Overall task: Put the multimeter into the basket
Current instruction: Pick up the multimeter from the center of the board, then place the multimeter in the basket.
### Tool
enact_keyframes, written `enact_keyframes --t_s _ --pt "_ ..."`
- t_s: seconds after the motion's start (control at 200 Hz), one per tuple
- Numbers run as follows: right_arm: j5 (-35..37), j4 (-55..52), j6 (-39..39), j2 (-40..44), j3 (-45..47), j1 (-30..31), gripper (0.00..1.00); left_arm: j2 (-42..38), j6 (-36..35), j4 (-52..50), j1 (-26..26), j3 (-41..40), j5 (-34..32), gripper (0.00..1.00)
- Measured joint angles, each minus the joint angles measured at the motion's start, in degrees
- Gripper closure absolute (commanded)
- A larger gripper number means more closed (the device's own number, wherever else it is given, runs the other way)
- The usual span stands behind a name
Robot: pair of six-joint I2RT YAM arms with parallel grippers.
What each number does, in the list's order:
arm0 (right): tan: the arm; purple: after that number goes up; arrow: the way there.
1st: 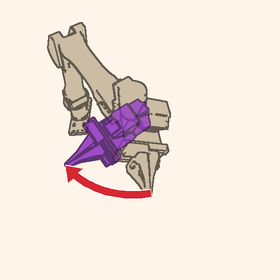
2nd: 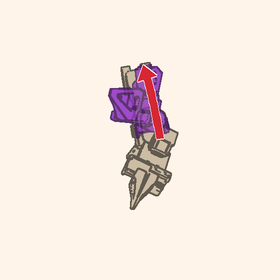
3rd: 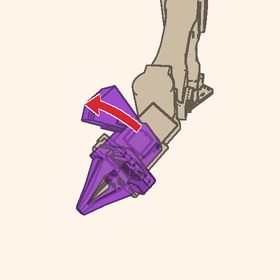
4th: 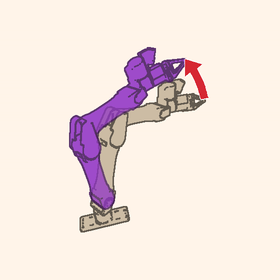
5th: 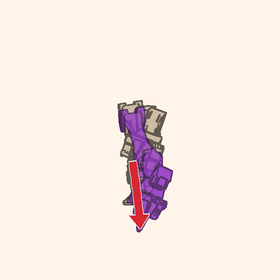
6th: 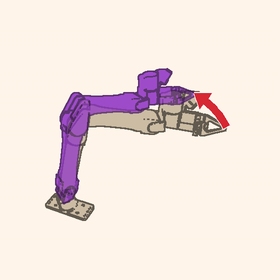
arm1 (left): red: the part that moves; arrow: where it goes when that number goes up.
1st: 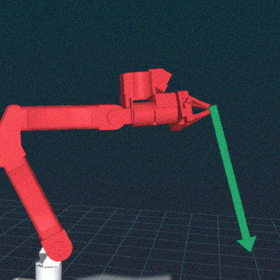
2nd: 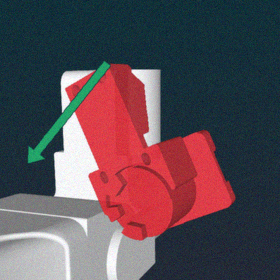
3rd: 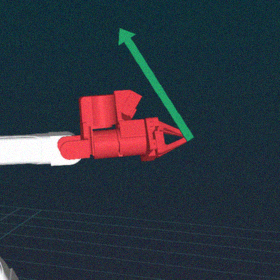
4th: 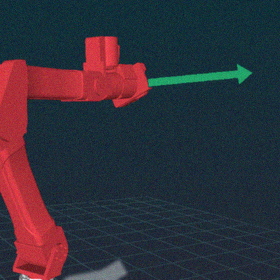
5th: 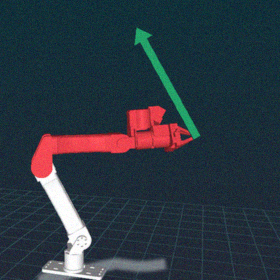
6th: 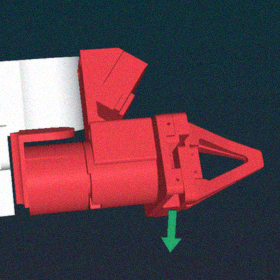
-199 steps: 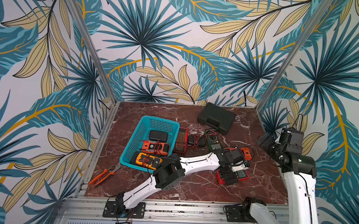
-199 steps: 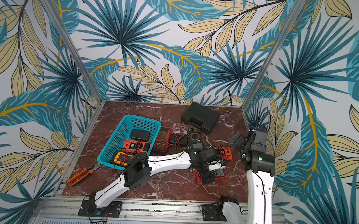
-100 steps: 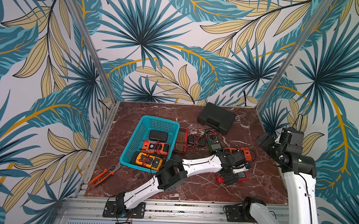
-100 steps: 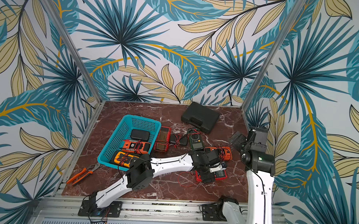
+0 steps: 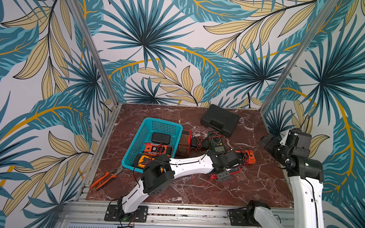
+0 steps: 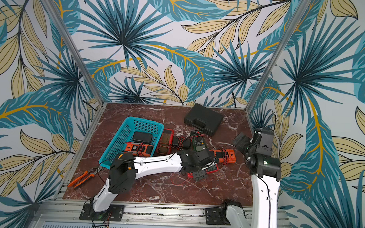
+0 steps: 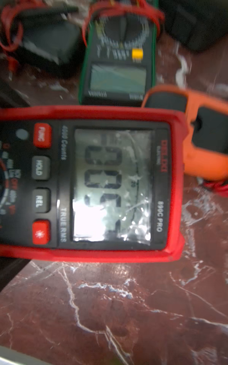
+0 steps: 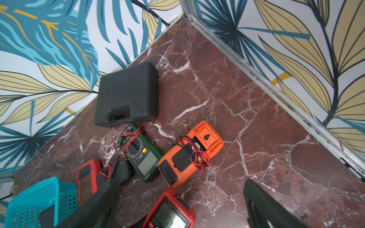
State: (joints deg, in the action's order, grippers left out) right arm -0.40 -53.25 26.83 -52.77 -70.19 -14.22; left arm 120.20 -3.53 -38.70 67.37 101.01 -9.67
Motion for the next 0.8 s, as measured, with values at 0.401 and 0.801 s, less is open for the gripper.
enact_keyframes --t_s 0.401,0.801 --pt "-8.81 -0.13 -2.08 0.50 -1.22 0.00 0.00 -24.28 19.47 10.38 -4.57 -15.52 -22.75 1.00" --pt "-14.51 0.15 -4.48 1.62 4.68 0.00 0.01 -39.43 28.74 15.63 -14.10 -23.19 -37.75 1.00"
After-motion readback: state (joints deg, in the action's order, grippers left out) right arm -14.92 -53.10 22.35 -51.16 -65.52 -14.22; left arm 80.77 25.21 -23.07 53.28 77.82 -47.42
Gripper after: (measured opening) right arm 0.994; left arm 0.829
